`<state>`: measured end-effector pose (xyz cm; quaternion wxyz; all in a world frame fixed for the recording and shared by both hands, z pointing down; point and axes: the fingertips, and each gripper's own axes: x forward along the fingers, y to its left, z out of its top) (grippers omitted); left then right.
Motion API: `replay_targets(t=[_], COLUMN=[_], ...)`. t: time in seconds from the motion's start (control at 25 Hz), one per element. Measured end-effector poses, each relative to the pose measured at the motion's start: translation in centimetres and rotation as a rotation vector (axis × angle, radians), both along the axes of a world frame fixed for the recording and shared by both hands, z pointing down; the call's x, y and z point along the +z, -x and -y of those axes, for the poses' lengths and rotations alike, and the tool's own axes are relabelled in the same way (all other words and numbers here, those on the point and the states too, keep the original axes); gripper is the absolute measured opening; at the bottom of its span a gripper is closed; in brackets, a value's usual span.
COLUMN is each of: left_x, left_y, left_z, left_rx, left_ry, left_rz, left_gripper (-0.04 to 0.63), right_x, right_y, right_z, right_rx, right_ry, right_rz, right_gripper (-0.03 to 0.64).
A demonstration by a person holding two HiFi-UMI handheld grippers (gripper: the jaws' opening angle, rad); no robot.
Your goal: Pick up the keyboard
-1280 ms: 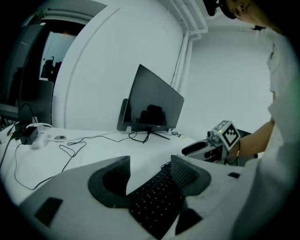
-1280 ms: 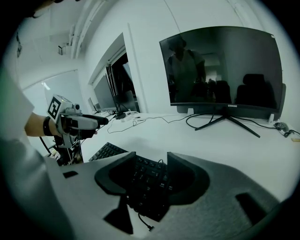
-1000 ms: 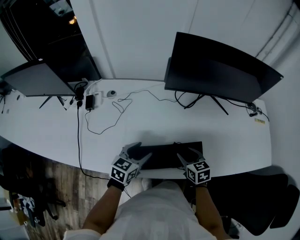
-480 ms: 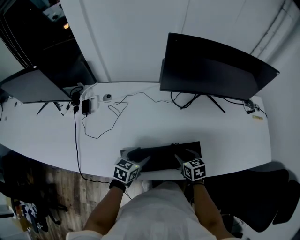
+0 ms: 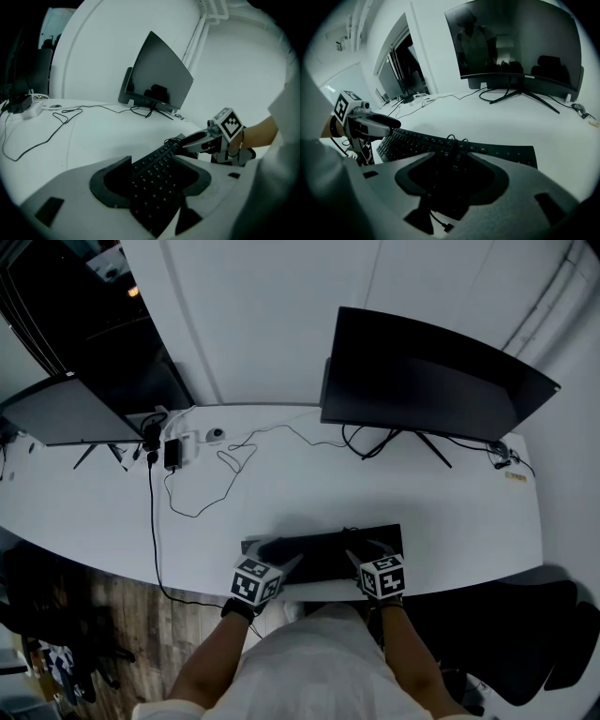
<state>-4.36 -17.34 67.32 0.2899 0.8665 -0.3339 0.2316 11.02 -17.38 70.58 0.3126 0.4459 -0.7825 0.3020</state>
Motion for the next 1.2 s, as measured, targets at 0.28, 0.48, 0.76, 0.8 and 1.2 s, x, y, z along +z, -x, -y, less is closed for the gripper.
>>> replay_targets(t=[0.28,0.48,0.76,0.8,1.2], left_x=[-0.04,-0.25,-0.46,-0.49,-0.58], left_y=[-0.31,-0.48,-0.61,-0.61,-0.60], left_z=[-0.14,-0.11,-0.21,-0.22,-0.43], left_rx=[0.010,0.011,0.012,0.011,0.006], left_ry=[0.008,0.003,0.001,0.000,0.001], left_rz=[-0.001,0.002,0.005,0.005,0.013], left_gripper=[0.250,0.250,0.250,0.250,0.250], right_x=[0.46,0.71,0.68,0.65,0.58], right_y=[-0.09,-0.10,-0.23,-0.25,-0.21], right_z=[0.16,0.17,0.17,0.18,0.16], right_rx=[-0.003,-0.013,-0.003,0.001,0.054], right_ry=[0.019,0.027,0.029,0.030,0.042], right_rz=[-0.060,-0.105,-0.122,-0.119,-0.065], right_gripper=[0.133,0.099,0.060,0.058,0.026])
